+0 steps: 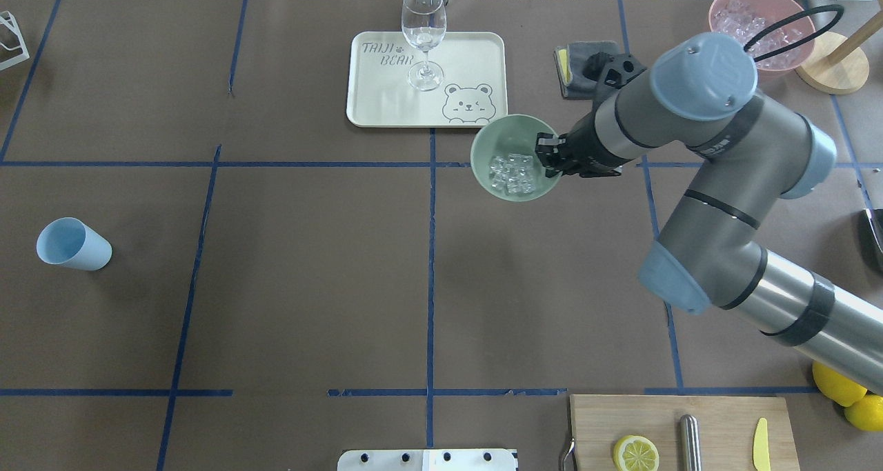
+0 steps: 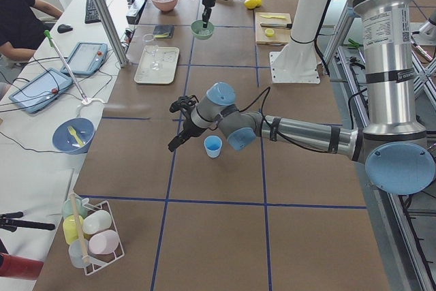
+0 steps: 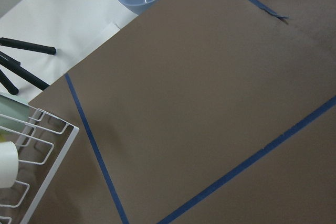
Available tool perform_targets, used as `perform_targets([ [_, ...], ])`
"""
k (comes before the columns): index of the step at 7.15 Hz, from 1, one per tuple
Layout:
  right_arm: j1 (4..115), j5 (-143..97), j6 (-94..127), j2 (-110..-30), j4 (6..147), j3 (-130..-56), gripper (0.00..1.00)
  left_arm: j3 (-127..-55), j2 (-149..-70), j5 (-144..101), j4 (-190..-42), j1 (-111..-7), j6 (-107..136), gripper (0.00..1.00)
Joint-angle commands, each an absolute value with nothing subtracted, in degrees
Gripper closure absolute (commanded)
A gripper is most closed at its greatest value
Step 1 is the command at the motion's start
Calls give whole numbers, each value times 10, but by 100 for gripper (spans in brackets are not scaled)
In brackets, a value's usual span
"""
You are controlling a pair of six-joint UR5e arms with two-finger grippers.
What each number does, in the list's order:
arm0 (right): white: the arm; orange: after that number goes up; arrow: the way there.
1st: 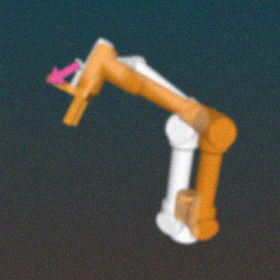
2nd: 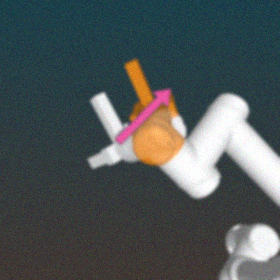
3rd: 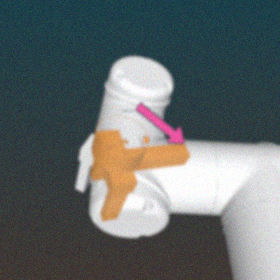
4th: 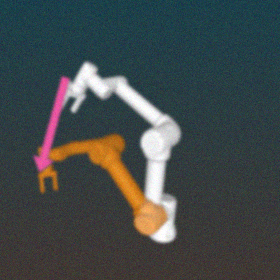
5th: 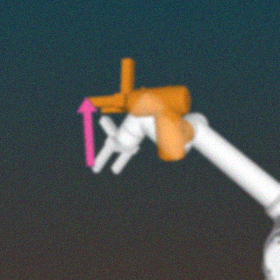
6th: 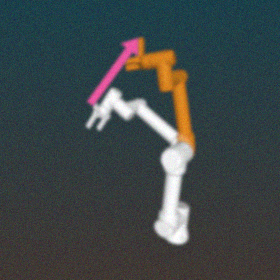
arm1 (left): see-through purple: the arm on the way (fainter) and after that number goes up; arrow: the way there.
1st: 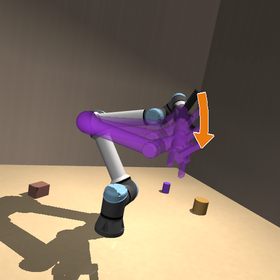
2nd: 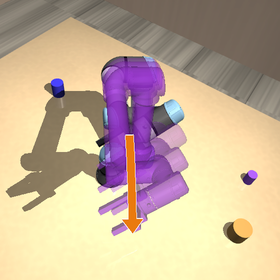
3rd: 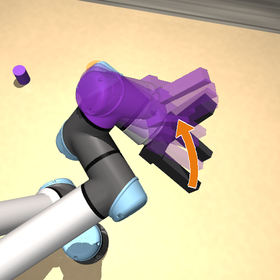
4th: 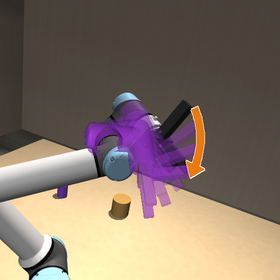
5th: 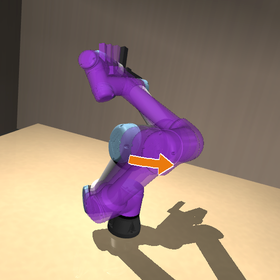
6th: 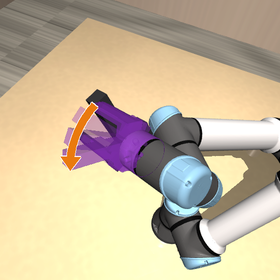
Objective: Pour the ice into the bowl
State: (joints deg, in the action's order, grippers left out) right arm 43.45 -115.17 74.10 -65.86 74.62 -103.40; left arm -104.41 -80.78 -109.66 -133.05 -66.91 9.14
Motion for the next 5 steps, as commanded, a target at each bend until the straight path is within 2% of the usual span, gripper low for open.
perform_targets([
  [1,484,-1174,673,-754,736,-1048,100,-1035,-807,-1122,-1324,-671,91,0],
  [5,574,-1209,470,-968,687,-1062,100,-1043,-855,-1218,-1175,-729,88,0],
])
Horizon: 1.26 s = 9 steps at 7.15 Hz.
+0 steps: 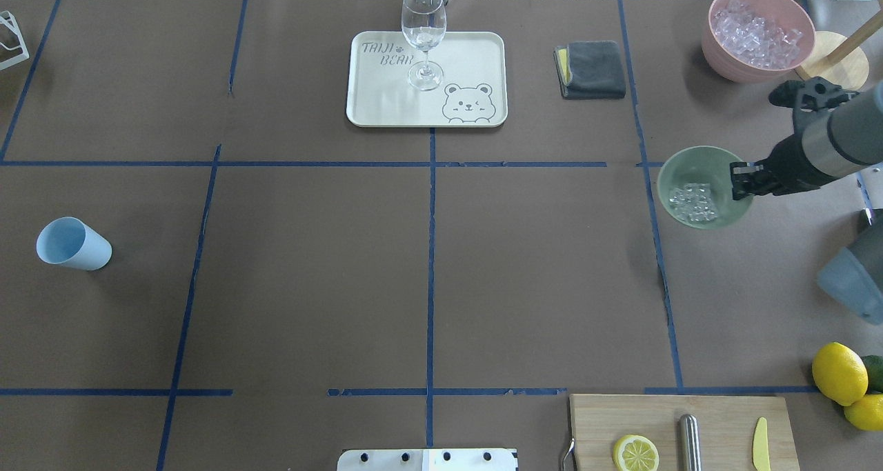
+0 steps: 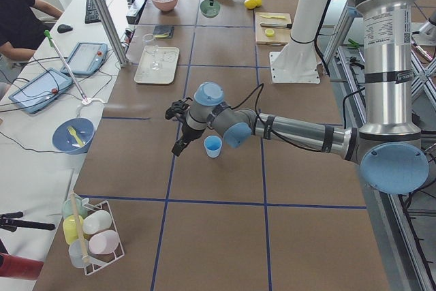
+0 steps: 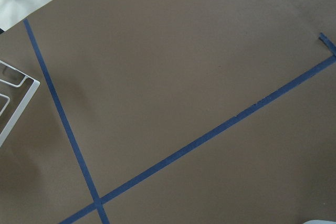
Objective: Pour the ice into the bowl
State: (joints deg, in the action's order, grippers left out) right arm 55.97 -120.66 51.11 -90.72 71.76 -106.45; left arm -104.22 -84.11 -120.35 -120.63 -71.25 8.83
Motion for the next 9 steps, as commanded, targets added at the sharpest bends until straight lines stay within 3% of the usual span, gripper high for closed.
perform_targets([
  [1,573,-1222,471,-1000,654,-1056,100,-1044,-857,-1217,-1170,-732,89,0],
  [3,571,-1229,474,-1001,567,-981,100,-1040,-867,-1218,-1165,-733,90,0],
  [5,590,-1296,476,-990,565,-984,100,-1038,-867,-1218,-1165,-734,91,0],
  [6,589,-1298,477,-990,566,-980,71,-1038,-868,-1218,-1165,-733,92,0],
  [7,589,-1292,476,-992,564,-980,7,-1038,-868,-1219,-1165,-734,93,0],
  [8,591,-1287,475,-996,564,-980,0,-1038,-868,-1218,-1165,-733,92,0],
  [9,593,-1275,472,-996,566,-980,0,-1038,-867,-1218,-1165,-733,92,0],
])
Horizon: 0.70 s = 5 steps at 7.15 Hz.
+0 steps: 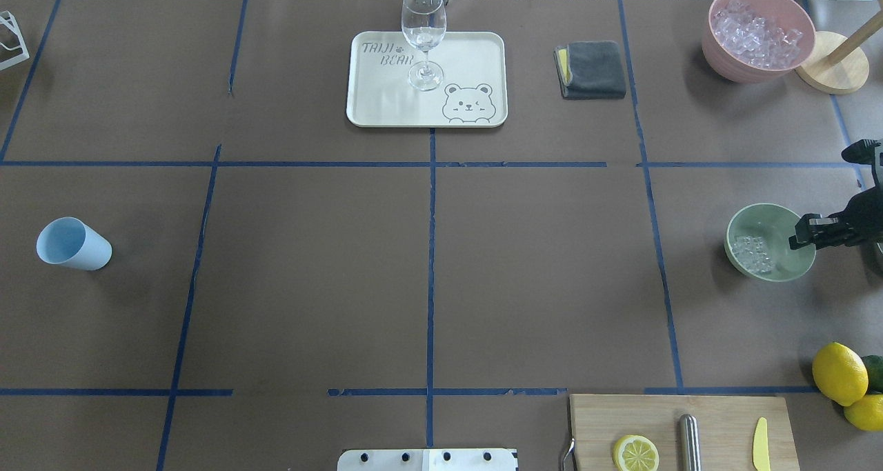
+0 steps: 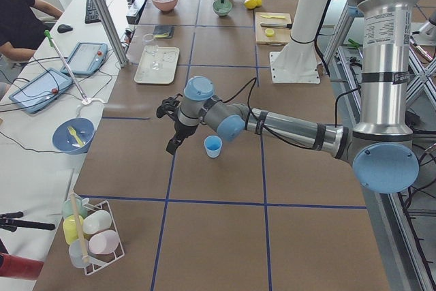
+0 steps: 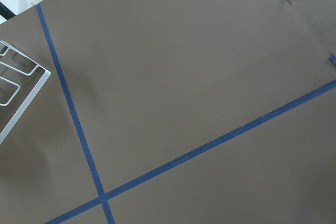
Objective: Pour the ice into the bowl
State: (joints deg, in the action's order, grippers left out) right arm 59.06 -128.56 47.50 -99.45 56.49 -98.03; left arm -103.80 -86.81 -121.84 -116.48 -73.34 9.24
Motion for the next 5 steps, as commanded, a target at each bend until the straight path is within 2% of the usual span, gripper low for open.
perform_targets([
  [1,615,-1273,457,-997,573,-981,0,-1036,-867,-1216,-1166,-733,91,0],
  [2,632,-1272,403,-998,593,-983,0,-1037,-867,-1215,-1165,-733,90,0],
  [4,746,-1269,167,-993,690,-986,0,-1041,-864,-1216,-1158,-738,88,0],
  [5,786,-1271,83,-988,747,-984,0,-1049,-873,-1218,-1093,-766,86,0],
])
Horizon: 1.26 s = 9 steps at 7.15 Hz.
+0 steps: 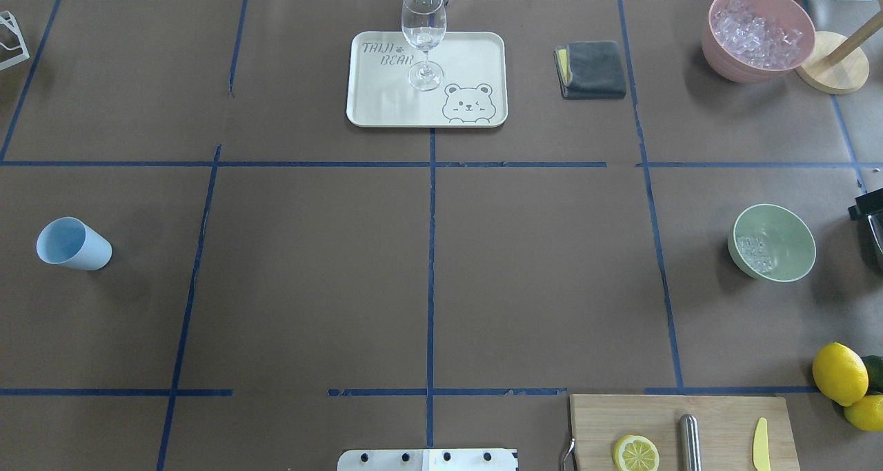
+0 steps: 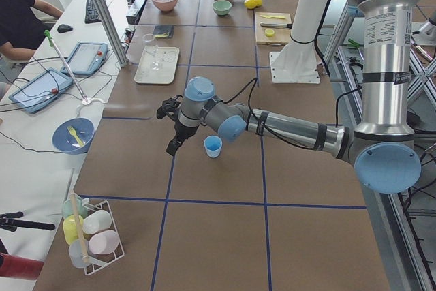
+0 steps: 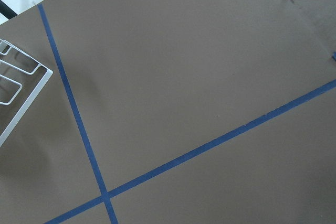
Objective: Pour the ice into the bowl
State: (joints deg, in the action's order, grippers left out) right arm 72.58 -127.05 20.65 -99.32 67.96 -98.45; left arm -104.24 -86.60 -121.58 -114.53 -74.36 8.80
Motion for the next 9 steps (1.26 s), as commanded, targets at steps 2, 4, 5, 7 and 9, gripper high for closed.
perform_targets([
  [2,860,-1321,41,-987,790,-983,0,-1051,-935,-1219,-949,-816,-2,0],
  [4,895,-1357,48,-1017,788,-996,0,-1034,-932,-1279,-885,-864,-61,0],
  [5,895,-1363,46,-1018,786,-990,0,-1013,-900,-1309,-890,-867,-62,0],
  [7,895,-1390,45,-1008,783,-963,0,-963,-875,-1335,-896,-868,-62,0],
  [9,895,-1389,41,-990,783,-955,0,-955,-875,-1332,-899,-867,-62,0],
])
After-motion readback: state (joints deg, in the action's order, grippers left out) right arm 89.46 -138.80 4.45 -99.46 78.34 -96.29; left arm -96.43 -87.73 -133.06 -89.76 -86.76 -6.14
